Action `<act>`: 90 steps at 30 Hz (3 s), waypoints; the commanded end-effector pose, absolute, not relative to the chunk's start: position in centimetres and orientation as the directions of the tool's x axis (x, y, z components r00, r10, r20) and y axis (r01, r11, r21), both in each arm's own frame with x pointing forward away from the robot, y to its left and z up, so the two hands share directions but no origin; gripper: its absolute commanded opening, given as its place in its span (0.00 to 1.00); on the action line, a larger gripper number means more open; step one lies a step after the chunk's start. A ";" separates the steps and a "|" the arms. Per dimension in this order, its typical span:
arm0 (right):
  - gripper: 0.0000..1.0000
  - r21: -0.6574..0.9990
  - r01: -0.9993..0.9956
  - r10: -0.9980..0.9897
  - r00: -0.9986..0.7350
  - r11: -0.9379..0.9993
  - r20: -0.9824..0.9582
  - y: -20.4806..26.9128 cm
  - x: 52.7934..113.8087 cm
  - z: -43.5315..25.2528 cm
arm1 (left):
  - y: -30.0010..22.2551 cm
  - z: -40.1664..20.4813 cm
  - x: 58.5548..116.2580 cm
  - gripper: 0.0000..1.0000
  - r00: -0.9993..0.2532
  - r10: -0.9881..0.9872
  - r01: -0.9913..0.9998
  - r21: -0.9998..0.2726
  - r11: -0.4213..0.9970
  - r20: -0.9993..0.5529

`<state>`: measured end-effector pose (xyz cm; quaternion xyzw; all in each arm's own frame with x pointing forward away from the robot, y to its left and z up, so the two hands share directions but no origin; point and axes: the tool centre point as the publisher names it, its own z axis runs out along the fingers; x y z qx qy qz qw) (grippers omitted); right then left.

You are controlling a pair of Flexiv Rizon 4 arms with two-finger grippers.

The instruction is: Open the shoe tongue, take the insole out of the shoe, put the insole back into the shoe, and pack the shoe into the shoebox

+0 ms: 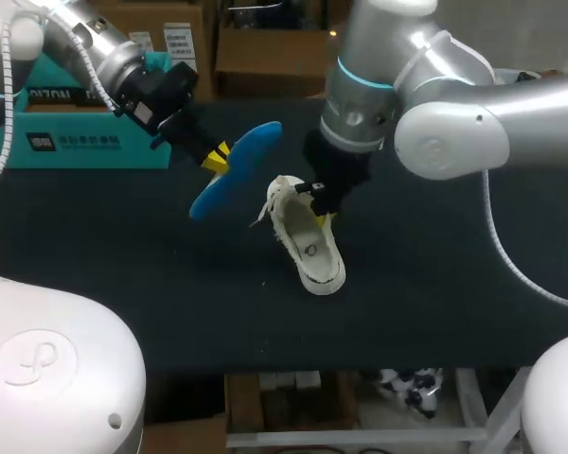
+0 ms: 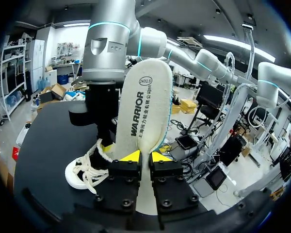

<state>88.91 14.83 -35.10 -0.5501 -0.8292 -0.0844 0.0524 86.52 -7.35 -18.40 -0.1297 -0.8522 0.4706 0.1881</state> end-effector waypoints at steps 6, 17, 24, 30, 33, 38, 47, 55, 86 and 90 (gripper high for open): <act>0.00 0.146 0.939 0.923 -0.337 0.313 0.186 13.5 88.7 -35.3 | -8.1 -19.1 87.5 0.00 -0.801 0.527 0.030 -0.860 0.510 0.284; 0.00 0.140 0.949 0.929 -0.307 0.282 0.206 13.5 88.5 -35.6 | -8.1 -18.7 87.4 0.00 -0.778 0.568 0.060 -0.869 0.491 0.267; 1.00 0.153 0.956 0.936 -0.280 0.251 0.215 12.6 87.6 -34.1 | -8.8 -17.8 86.4 0.00 -0.731 0.651 0.132 -0.894 0.429 0.205; 1.00 0.162 0.965 0.946 -0.240 0.207 0.218 11.1 86.0 -30.9 | -10.1 -16.8 84.9 0.00 -0.658 0.742 0.191 -0.926 0.327 0.127; 1.00 0.185 0.961 0.933 -0.248 0.204 0.260 10.4 85.4 -29.7 | -10.8 -16.3 84.2 0.00 -0.622 0.777 0.201 -0.938 0.282 0.100; 1.00 0.185 0.961 0.933 -0.248 0.204 0.260 10.4 85.4 -29.7 | -11.4 -15.7 84.0 0.00 -0.605 0.789 0.189 -0.944 0.272 0.106; 1.00 0.185 0.961 0.933 -0.248 0.204 0.260 10.4 85.4 -29.7 | -11.4 -15.7 84.0 0.00 -0.605 0.789 0.189 -0.944 0.272 0.106; 1.00 0.095 0.992 0.932 -0.114 0.087 0.345 8.2 85.4 -27.8 | -11.2 -16.1 82.3 0.00 -0.650 0.758 0.108 -0.982 0.154 0.047; 1.00 -0.421 0.871 0.758 0.448 -0.251 0.475 9.0 83.2 -26.4 | -15.0 -13.9 78.9 0.00 -0.602 0.799 -0.007 -1.000 -0.003 0.002; 1.00 -0.523 0.793 0.680 0.571 -0.312 0.460 9.4 82.6 -26.7 | -15.3 -14.4 79.0 0.00 -0.585 0.811 0.022 -1.000 0.009 -0.005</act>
